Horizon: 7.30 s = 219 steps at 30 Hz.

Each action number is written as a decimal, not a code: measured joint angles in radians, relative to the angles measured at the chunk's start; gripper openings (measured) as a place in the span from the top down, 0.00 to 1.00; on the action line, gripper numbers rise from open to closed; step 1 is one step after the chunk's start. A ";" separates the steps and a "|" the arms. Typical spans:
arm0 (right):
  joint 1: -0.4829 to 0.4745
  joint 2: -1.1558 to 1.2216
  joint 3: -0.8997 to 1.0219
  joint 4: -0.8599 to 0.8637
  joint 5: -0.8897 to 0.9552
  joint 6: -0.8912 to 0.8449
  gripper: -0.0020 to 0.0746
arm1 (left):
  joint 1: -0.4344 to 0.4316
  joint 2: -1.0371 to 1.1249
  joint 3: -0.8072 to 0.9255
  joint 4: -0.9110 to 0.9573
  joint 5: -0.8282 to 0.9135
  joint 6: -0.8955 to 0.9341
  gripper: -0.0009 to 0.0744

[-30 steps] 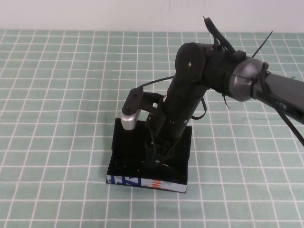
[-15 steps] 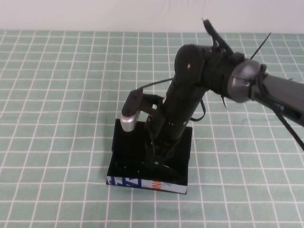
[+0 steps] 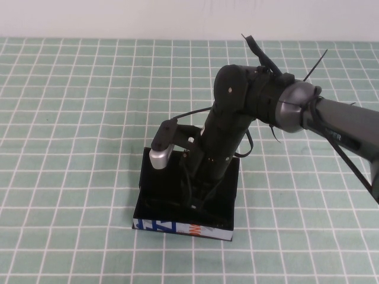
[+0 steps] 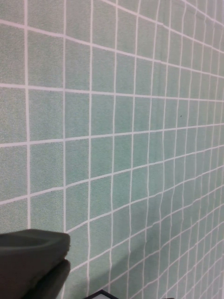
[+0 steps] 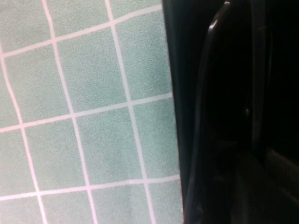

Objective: Return glasses to glasses case
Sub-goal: Place the glasses in the glasses case, then close the glasses case

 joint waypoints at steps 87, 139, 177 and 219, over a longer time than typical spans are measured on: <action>-0.140 -0.490 -0.111 -0.071 -0.049 0.270 0.99 | 0.000 0.000 0.006 -0.206 -0.561 -0.190 0.99; -0.258 0.000 -0.092 0.144 -0.273 0.262 0.99 | -0.295 1.303 -0.696 -0.829 0.333 0.936 0.99; -0.258 0.088 -0.110 0.431 -0.017 -0.090 0.99 | -0.464 1.686 -0.663 -1.657 -0.026 1.745 0.99; -0.225 0.076 -0.112 0.314 -0.042 -0.038 0.99 | -0.464 1.703 -0.663 -1.659 -0.007 1.758 0.99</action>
